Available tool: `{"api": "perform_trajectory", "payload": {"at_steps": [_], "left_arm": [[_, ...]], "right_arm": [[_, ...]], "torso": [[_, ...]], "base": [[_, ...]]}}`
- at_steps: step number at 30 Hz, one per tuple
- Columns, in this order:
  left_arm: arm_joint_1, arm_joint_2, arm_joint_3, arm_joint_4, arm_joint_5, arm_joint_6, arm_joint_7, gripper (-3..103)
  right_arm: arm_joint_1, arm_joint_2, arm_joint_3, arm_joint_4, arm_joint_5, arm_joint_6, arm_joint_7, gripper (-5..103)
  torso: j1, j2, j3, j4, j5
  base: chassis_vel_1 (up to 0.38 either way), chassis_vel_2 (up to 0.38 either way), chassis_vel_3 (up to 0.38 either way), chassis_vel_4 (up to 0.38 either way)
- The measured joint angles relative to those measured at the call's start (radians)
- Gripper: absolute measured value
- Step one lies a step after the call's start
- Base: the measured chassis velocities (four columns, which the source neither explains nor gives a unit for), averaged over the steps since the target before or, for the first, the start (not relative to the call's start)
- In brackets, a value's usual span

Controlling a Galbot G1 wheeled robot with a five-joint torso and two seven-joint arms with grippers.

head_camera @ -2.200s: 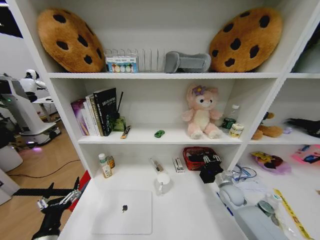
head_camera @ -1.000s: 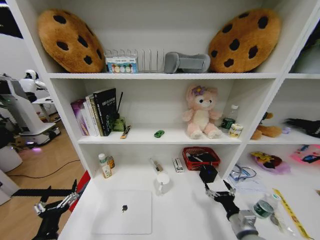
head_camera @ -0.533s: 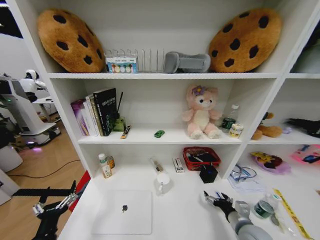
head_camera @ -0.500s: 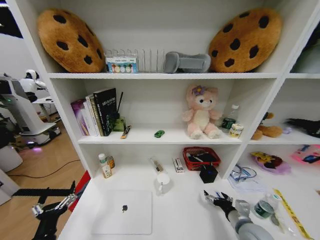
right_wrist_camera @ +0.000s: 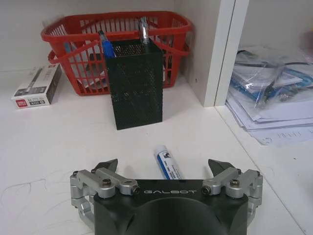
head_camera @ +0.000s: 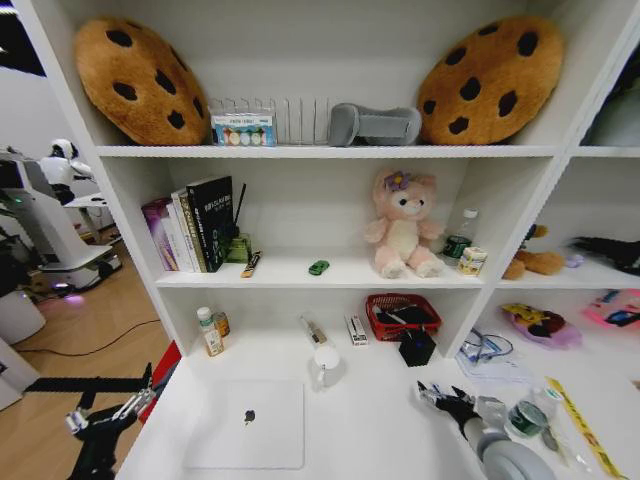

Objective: Organize the objects on the table.

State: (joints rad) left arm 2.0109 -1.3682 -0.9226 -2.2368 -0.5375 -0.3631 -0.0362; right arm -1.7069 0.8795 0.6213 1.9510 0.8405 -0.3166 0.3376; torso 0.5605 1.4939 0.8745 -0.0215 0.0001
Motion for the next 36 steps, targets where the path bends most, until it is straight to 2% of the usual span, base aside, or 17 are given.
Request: {"api": "perform_trajectory", "payload": {"at_steps": [3, 5, 6, 8, 9, 12, 14, 17, 20, 21, 23, 25, 26, 33, 34, 35, 36], "left_arm": [[-0.003, 0.000, 0.002, 0.000, 0.001, 0.003, -0.001, 100], [-0.005, 0.001, 0.003, 0.000, 0.001, 0.004, -0.004, 100], [-0.005, 0.001, 0.003, 0.000, 0.001, 0.004, -0.004, 100], [-0.004, 0.001, 0.002, 0.001, 0.001, 0.004, -0.005, 100], [-0.004, 0.001, 0.002, 0.001, 0.001, 0.004, -0.005, 100], [-0.001, 0.003, -0.003, 0.007, 0.000, 0.000, -0.005, 100], [-0.001, 0.004, -0.003, 0.010, 0.000, -0.001, -0.006, 100], [-0.005, 0.007, -0.001, 0.011, -0.001, -0.002, -0.013, 100], [-0.007, 0.010, 0.000, 0.010, -0.002, 0.001, -0.014, 100], [-0.007, 0.011, 0.001, 0.008, -0.003, 0.002, -0.014, 100], [-0.008, 0.012, 0.001, 0.007, -0.003, 0.003, -0.014, 100], [-0.008, 0.013, 0.001, 0.006, -0.004, 0.004, -0.014, 100], [-0.008, 0.016, -0.001, 0.004, -0.008, 0.004, -0.015, 100], [-0.004, 0.011, -0.003, 0.003, -0.012, 0.001, -0.015, 100], [-0.003, 0.010, -0.004, 0.002, -0.014, 0.000, -0.015, 100], [-0.003, 0.010, -0.004, 0.002, -0.014, 0.000, -0.015, 100], [-0.003, 0.009, -0.005, 0.002, -0.015, 0.000, -0.015, 100]], "right_arm": [[0.006, 0.001, -0.003, -0.017, -0.001, 0.006, -0.013, 102], [0.015, 0.003, -0.011, -0.028, -0.006, 0.010, -0.019, 96], [0.015, 0.003, -0.011, -0.028, -0.006, 0.010, -0.019, 96], [0.020, 0.004, -0.017, -0.031, -0.012, 0.014, -0.020, 86], [0.020, 0.004, -0.017, -0.031, -0.012, 0.014, -0.020, 86], [0.021, 0.004, -0.020, -0.033, -0.016, 0.017, -0.018, 70], [0.021, 0.004, -0.020, -0.035, -0.018, 0.018, -0.017, 70], [0.018, 0.004, -0.019, -0.034, -0.020, 0.020, -0.014, 54], [0.015, 0.004, -0.020, -0.033, -0.023, 0.021, -0.014, 48], [0.012, 0.004, -0.023, -0.032, -0.029, 0.022, -0.013, 37], [0.011, 0.005, -0.024, -0.031, -0.032, 0.023, -0.011, 37], [0.008, 0.006, -0.025, -0.029, -0.034, 0.024, -0.010, 27], [0.004, 0.008, -0.023, -0.026, -0.035, 0.026, -0.009, 13], [0.000, 0.009, -0.013, -0.016, -0.043, 0.044, -0.010, 12], [0.001, 0.011, -0.009, -0.008, -0.078, 0.074, -0.017, 12], [0.001, 0.011, -0.009, -0.008, -0.078, 0.074, -0.017, 12], [0.003, 0.013, -0.005, -0.001, -0.149, 0.122, -0.037, 12]], "torso": [[0.000, 0.000, 0.000, 0.0000, -0.0001], [0.000, 0.000, 0.000, 0.0001, 0.0000], [0.000, 0.000, 0.000, 0.0001, 0.0000], [0.000, 0.000, 0.000, 0.0001, -0.0002], [0.000, 0.000, 0.000, 0.0001, -0.0002], [0.000, 0.000, 0.000, 0.0001, -0.0003], [0.000, 0.000, 0.000, 0.0001, -0.0003], [0.000, 0.000, 0.000, 0.0001, -0.0003], [0.000, 0.000, 0.000, 0.0001, -0.0004], [0.000, 0.000, 0.000, 0.0001, -0.0003], [0.000, 0.000, 0.000, 0.0001, -0.0004], [0.000, 0.000, 0.000, 0.0001, -0.0003], [0.000, 0.000, 0.000, 0.0002, -0.0001], [0.000, 0.000, 0.000, -0.0001, 0.0003], [0.000, 0.000, 0.000, 0.0000, 0.0002], [0.000, 0.000, 0.000, 0.0000, 0.0002], [0.000, 0.000, 0.000, 0.0000, 0.0001]], "base": [[0.000, 0.000, 0.000, 0.000], [0.000, 0.000, 0.000, 0.000], [0.000, 0.000, 0.000, 0.000], [0.000, 0.000, 0.000, 0.000], [0.000, 0.000, 0.000, 0.000], [0.000, 0.000, 0.000, 0.000], [0.000, 0.000, 0.000, 0.000], [0.000, 0.000, 0.000, 0.000], [0.000, 0.000, 0.000, 0.000], [0.000, 0.000, 0.000, 0.000], [0.000, 0.000, 0.000, 0.000], [0.000, 0.000, 0.000, 0.000], [0.000, 0.000, 0.000, 0.000], [0.000, 0.000, 0.000, 0.000], [0.000, 0.000, 0.000, 0.000], [0.000, 0.000, 0.000, 0.000], [0.000, 0.000, 0.000, 0.000]]}}
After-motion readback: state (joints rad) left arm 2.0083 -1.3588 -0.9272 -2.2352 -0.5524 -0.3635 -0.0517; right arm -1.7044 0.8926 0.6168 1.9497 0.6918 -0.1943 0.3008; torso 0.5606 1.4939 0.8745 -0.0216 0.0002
